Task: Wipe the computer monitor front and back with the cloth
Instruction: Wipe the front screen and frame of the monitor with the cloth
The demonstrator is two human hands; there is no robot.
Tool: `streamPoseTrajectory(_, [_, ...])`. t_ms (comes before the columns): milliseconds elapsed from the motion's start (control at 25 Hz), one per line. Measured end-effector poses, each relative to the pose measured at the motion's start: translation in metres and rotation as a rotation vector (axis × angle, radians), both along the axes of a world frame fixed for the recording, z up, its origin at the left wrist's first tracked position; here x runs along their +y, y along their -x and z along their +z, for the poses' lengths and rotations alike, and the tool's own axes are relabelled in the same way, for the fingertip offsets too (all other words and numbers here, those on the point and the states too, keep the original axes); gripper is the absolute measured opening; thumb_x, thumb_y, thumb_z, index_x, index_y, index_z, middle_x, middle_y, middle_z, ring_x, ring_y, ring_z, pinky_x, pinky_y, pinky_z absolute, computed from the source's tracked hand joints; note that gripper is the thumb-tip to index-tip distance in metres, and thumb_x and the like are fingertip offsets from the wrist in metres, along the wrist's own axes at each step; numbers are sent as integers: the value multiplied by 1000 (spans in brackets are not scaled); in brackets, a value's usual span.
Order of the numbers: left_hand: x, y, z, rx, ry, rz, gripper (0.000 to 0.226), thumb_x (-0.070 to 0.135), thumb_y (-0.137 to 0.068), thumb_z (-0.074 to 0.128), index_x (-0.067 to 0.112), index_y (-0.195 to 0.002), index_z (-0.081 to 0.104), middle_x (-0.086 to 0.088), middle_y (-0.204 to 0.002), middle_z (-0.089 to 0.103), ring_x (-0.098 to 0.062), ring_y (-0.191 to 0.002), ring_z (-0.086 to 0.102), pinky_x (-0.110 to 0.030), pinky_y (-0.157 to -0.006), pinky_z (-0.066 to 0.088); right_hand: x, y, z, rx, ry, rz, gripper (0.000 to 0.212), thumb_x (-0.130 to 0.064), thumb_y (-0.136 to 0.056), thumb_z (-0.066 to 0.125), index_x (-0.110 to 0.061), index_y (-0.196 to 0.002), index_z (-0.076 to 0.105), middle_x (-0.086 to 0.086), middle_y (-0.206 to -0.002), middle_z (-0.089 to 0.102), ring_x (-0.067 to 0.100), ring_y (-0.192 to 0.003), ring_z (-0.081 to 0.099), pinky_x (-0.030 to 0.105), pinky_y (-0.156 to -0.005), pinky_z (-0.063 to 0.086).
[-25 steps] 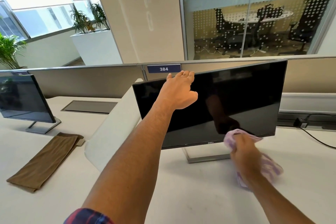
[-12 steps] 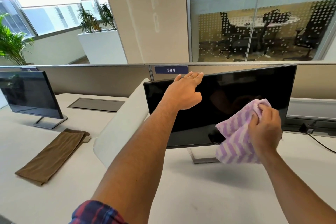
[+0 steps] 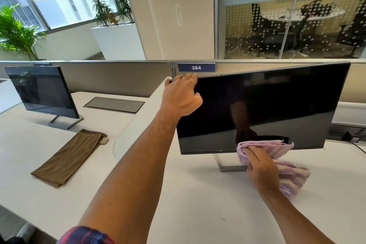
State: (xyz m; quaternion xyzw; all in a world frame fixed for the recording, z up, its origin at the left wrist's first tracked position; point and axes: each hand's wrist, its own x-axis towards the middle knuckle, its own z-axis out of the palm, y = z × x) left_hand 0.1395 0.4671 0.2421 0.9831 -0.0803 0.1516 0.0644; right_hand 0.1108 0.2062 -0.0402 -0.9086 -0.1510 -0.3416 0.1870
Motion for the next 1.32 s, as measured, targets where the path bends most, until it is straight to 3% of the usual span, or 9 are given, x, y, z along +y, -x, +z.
streamPoseTrajectory(120, [3,1,5,14,-10,-12,63,32,-87,46,17,-148,41,0,-150,48,-26,-132,47,-54,-114,30,27,-2,0,-31,33,96,43,6,-68,83,3,-111,74,15,-105,75,34,-91,73,41,-85,58])
streamPoseTrajectory(240, [6,3,7,28,25,-20,61,30,-86,46,17,-146,44,-1,-145,53,-28,-126,51,-53,-111,34,66,-4,4,-116,120,262,36,-1,-84,57,-3,-117,72,10,-107,72,29,-92,69,39,-83,59])
streamPoseTrajectory(480, [8,7,10,72,59,-16,68,28,-80,44,17,-147,44,0,-146,53,-28,-129,50,-52,-109,38,105,-14,3,-9,281,430,54,-5,-80,79,-10,-131,63,4,-116,66,23,-101,63,35,-88,56])
streamPoseTrajectory(680, [13,6,12,82,139,-9,61,26,-83,49,21,-144,49,0,-147,53,-27,-131,49,-48,-110,38,23,-9,7,-96,309,275,33,-27,-99,58,-8,-124,66,10,-114,67,31,-97,63,44,-87,54])
streamPoseTrajectory(880, [14,2,15,95,125,-14,54,24,-86,48,21,-139,53,-2,-139,59,-27,-120,55,-38,-96,43,12,-8,1,-75,249,52,51,5,-68,81,2,-118,70,17,-109,71,37,-92,67,46,-82,58])
streamPoseTrajectory(960, [14,1,16,116,111,-14,51,24,-86,48,21,-136,55,-3,-137,60,-25,-114,55,-33,-86,40,35,-6,2,-95,227,95,39,6,-73,69,1,-112,72,15,-105,71,35,-89,67,43,-82,55])
streamPoseTrajectory(1080, [14,1,18,133,97,-16,45,23,-88,47,19,-132,56,-3,-132,62,-21,-99,51,-30,-82,34,79,-6,5,-91,246,242,38,-8,-88,50,-7,-122,68,9,-108,67,31,-92,64,42,-83,53])
streamPoseTrajectory(1200, [14,2,21,153,117,-18,42,20,-91,46,16,-131,57,-4,-134,61,-19,-100,49,-31,-83,33,124,-7,8,-87,328,383,42,-8,-90,56,-9,-132,61,6,-112,64,27,-96,61,40,-83,54])
streamPoseTrajectory(1320, [13,5,25,171,99,-21,49,20,-93,43,19,-141,51,-3,-149,50,-27,-123,51,-38,-97,39,159,-11,24,-135,456,463,55,-6,-81,75,-4,-134,59,9,-116,66,25,-98,65,37,-85,58])
